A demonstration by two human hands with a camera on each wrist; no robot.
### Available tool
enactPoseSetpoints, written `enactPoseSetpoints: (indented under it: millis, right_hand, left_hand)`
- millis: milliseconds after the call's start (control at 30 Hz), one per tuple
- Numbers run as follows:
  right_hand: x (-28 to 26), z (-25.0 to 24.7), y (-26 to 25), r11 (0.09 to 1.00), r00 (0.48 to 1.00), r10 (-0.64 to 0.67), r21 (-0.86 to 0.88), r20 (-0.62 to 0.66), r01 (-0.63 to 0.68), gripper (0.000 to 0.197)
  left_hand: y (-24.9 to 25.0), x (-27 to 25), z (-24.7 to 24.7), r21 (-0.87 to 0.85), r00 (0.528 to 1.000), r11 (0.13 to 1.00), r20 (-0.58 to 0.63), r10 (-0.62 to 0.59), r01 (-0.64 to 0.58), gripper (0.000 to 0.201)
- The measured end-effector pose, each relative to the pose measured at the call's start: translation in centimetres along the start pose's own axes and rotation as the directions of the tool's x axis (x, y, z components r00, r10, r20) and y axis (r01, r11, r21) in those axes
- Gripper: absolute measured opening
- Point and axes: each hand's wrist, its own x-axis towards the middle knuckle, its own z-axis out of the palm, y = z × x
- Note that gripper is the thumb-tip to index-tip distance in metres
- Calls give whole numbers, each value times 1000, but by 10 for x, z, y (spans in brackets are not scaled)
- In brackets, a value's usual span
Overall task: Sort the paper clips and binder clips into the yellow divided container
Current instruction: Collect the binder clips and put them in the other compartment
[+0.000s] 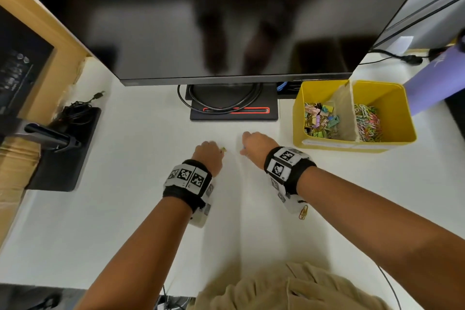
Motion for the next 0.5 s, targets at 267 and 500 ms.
enactPoseSetpoints:
  millis: [267,500]
  right_hand:
    - [-113,-67,61,925,984,81,379,-159,-15,14]
    - [-95,-111,124,858,925,294,493,-240,-145,44]
  left_hand:
    - [100,-38,-60,-644,946,749,118,300,-157,20]
    - [200,-18,-97,-832,940,553,156,302,-39,39]
